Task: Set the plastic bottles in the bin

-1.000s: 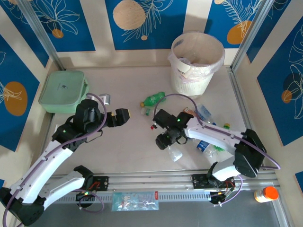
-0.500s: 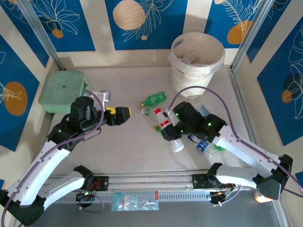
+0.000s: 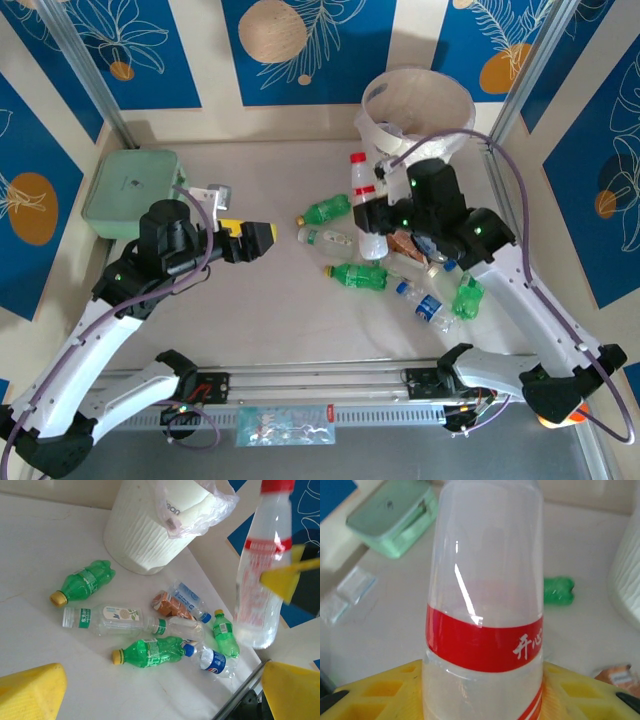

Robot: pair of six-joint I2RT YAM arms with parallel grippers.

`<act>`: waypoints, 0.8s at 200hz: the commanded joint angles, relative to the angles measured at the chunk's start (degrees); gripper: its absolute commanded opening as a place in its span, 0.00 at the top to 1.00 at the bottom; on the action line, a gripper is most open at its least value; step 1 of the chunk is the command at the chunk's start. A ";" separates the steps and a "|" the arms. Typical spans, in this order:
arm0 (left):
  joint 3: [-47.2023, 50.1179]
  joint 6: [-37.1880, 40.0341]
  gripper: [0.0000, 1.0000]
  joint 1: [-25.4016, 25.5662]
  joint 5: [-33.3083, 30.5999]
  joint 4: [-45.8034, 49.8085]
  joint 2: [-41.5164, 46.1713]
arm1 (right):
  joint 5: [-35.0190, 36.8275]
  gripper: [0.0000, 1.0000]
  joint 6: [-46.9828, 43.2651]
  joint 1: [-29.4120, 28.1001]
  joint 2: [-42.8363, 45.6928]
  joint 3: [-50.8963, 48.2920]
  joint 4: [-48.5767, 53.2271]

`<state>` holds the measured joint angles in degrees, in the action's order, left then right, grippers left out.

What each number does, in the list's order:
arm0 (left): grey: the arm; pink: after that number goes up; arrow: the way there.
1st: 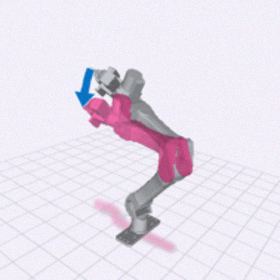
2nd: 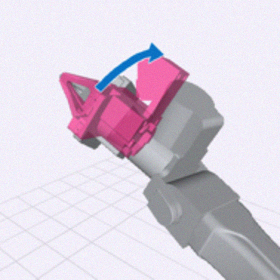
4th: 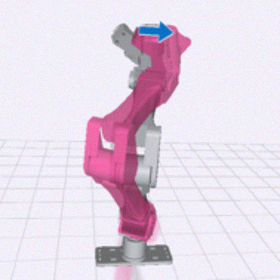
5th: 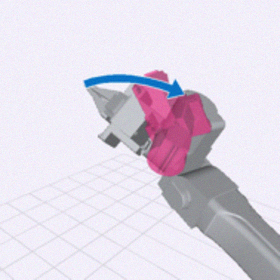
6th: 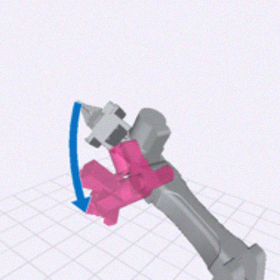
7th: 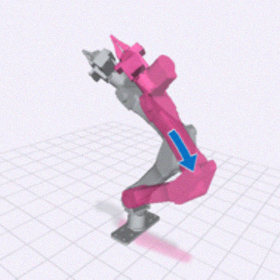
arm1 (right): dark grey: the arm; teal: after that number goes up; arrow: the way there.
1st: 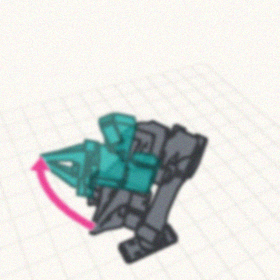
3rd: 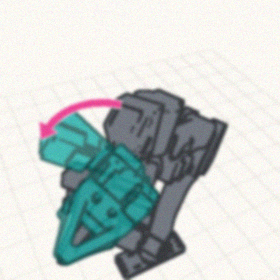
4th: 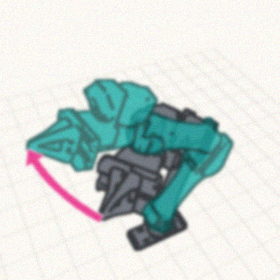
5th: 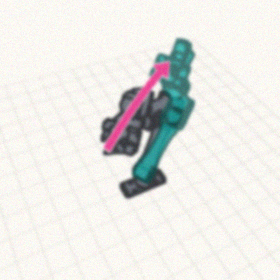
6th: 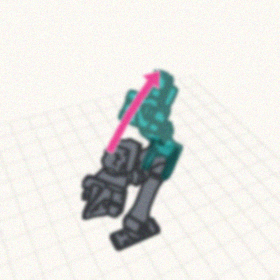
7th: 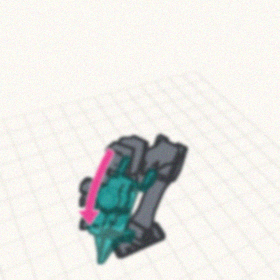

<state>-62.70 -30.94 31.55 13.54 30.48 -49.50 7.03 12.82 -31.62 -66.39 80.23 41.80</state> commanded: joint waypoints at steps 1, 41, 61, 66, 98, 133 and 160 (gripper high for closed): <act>-1.15 1.85 0.01 -0.61 0.74 -1.69 -0.29 | -3.62 0.50 0.09 4.46 -2.90 6.70 -1.80; -1.50 2.39 0.01 -0.62 0.74 -2.35 -1.29 | -5.09 0.51 0.43 12.06 -12.37 20.91 -1.45; -1.21 2.55 0.01 -0.61 0.35 -2.39 -2.14 | -4.78 0.51 1.59 16.14 -17.65 27.98 -1.61; -0.89 2.42 0.01 -0.61 0.27 -2.64 -2.33 | -4.47 0.52 2.03 17.12 -19.04 29.46 -1.87; 0.30 1.34 0.01 -0.61 1.39 -4.02 -4.48 | -2.56 0.51 5.18 22.70 -28.35 40.63 -2.83; 0.37 0.00 0.01 -0.61 3.33 -5.60 -6.67 | -0.32 0.51 6.71 25.90 -40.79 55.69 -0.06; -0.35 -0.78 0.01 -0.62 4.88 -5.91 -8.53 | 1.50 0.51 6.39 26.84 -49.54 64.48 2.34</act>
<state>-62.61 -30.59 31.51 15.59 26.48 -56.93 6.35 18.35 -5.19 -110.80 138.96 40.95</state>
